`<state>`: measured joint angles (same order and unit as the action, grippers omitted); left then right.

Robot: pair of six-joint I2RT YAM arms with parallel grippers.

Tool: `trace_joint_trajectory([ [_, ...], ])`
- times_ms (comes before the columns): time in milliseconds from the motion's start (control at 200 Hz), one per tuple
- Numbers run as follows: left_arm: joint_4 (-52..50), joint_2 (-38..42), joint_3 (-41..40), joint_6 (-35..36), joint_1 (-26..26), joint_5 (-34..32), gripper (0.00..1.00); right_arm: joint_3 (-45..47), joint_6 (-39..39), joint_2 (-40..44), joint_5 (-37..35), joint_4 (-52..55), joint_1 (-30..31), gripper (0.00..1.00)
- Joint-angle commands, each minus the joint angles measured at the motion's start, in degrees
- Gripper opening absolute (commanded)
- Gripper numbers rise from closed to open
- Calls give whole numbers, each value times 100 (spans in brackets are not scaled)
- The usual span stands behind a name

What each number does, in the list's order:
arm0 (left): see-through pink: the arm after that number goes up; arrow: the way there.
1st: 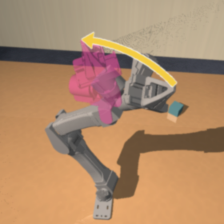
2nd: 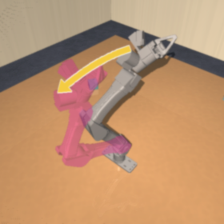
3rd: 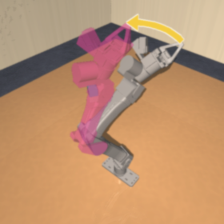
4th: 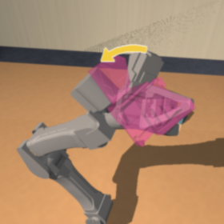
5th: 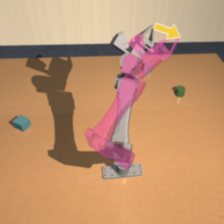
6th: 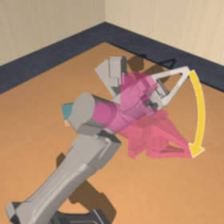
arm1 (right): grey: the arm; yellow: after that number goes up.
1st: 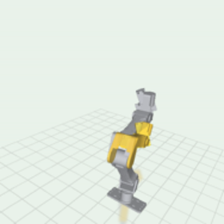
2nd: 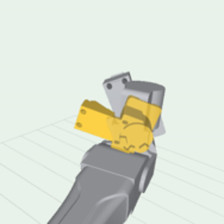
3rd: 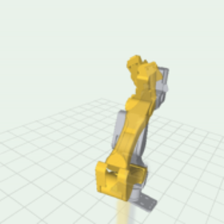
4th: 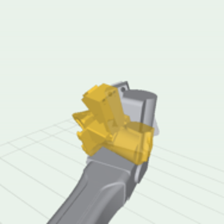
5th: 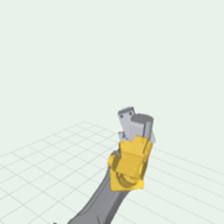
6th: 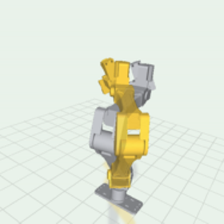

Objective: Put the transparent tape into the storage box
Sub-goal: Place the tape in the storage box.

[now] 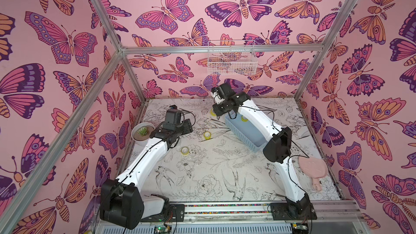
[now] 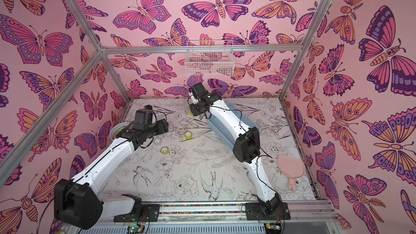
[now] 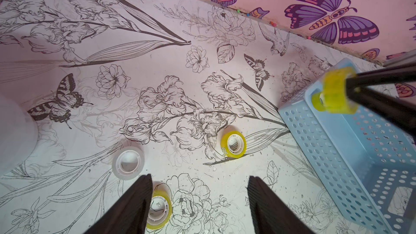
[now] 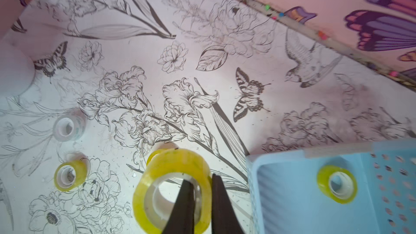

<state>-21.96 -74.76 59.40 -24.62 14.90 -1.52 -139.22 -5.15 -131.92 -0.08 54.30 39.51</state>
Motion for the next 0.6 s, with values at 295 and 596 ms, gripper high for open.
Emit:
trace_joint_trajectory([
  [295,241,-512,90,81,23,878,72,2619,-635,1508,-741,338,-993,0],
  [596,321,-825,220,23,231,992,72,3718,-744,1376,-881,-540,-1564,0],
])
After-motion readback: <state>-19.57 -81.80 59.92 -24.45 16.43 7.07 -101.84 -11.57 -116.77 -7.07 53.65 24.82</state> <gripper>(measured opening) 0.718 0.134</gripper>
